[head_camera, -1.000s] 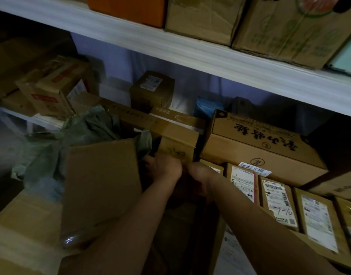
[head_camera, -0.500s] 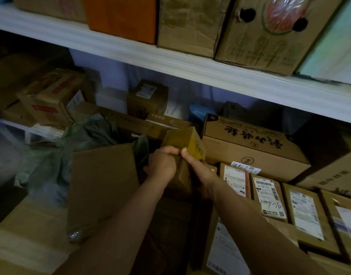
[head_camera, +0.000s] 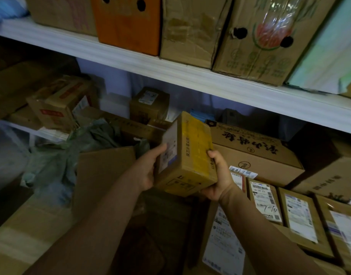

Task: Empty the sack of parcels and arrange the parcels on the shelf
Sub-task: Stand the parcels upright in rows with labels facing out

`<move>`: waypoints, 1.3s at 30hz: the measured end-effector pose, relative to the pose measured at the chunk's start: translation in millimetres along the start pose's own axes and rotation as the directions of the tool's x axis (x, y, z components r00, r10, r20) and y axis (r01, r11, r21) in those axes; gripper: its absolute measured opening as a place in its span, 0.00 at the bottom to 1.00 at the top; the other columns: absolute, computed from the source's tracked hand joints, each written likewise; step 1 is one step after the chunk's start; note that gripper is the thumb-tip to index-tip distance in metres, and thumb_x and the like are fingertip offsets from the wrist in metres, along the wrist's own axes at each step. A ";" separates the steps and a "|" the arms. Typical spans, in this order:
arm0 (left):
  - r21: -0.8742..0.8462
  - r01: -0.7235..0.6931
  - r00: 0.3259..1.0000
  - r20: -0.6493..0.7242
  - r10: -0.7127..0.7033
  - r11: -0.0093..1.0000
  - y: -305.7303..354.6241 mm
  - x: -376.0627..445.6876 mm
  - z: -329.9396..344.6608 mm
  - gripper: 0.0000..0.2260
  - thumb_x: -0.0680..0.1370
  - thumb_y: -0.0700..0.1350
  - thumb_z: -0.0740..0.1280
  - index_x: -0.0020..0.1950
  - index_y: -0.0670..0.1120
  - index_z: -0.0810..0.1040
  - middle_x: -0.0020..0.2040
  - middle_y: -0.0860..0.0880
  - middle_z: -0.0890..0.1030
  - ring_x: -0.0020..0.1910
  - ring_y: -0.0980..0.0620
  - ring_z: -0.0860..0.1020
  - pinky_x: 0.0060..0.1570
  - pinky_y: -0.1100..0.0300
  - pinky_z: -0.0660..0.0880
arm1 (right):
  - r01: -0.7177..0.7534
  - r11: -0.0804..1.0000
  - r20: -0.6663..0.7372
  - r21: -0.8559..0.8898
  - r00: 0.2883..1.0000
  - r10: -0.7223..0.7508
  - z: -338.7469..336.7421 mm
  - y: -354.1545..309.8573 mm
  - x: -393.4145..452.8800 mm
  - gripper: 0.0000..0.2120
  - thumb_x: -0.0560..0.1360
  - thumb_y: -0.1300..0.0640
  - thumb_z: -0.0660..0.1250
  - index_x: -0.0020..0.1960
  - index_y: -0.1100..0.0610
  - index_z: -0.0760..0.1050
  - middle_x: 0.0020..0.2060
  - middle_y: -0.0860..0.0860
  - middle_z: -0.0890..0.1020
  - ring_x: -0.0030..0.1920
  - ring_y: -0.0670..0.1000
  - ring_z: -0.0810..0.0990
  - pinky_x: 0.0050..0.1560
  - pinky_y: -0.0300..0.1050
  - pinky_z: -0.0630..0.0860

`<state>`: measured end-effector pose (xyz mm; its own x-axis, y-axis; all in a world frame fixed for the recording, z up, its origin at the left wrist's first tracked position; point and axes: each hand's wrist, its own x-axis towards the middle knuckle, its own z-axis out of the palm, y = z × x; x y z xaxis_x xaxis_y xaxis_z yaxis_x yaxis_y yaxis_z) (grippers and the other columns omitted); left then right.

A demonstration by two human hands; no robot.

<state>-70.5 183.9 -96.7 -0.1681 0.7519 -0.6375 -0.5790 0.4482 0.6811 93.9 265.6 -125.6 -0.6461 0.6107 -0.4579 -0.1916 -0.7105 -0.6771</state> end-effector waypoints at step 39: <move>0.754 0.156 0.816 -0.462 0.347 0.638 -58.6 131.5 17.6 0.23 0.75 0.41 0.69 0.68 0.40 0.69 0.69 0.40 0.68 0.67 0.39 0.69 0.63 0.45 0.72 | -0.301 0.051 -0.304 -0.952 0.951 -0.064 -8.2 24.3 96.0 0.23 0.77 0.51 0.64 0.69 0.59 0.69 0.66 0.58 0.75 0.65 0.56 0.74 0.64 0.47 0.72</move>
<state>-44.7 265.0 -214.1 -0.7070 0.5454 -0.4503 0.2061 0.7679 0.6065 33.3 309.9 -190.7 -0.3778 0.7319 -0.5671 0.8881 0.1132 -0.4455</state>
